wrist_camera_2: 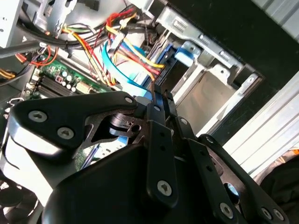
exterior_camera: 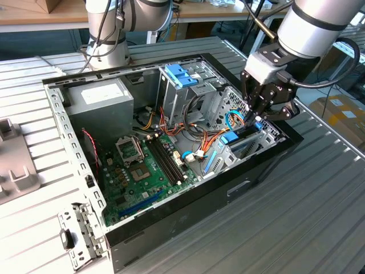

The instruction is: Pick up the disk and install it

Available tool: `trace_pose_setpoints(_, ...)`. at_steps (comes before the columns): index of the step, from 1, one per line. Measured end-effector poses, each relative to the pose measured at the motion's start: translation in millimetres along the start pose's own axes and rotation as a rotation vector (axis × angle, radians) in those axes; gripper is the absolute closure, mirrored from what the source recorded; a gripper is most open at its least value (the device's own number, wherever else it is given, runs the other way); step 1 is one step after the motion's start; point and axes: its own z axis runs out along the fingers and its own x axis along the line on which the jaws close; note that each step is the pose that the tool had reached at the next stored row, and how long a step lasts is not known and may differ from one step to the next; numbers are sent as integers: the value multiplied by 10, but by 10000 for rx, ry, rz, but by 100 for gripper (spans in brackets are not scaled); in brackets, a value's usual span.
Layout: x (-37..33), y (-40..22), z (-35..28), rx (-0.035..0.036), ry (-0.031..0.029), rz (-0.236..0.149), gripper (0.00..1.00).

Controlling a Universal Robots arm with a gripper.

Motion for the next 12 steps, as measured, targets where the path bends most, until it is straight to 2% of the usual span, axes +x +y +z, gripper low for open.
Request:
trace_pose_setpoints(3,-16,3,25,6,9,127,84)
trace_pose_setpoints(12,-14,7,65,26,-14,503,84)
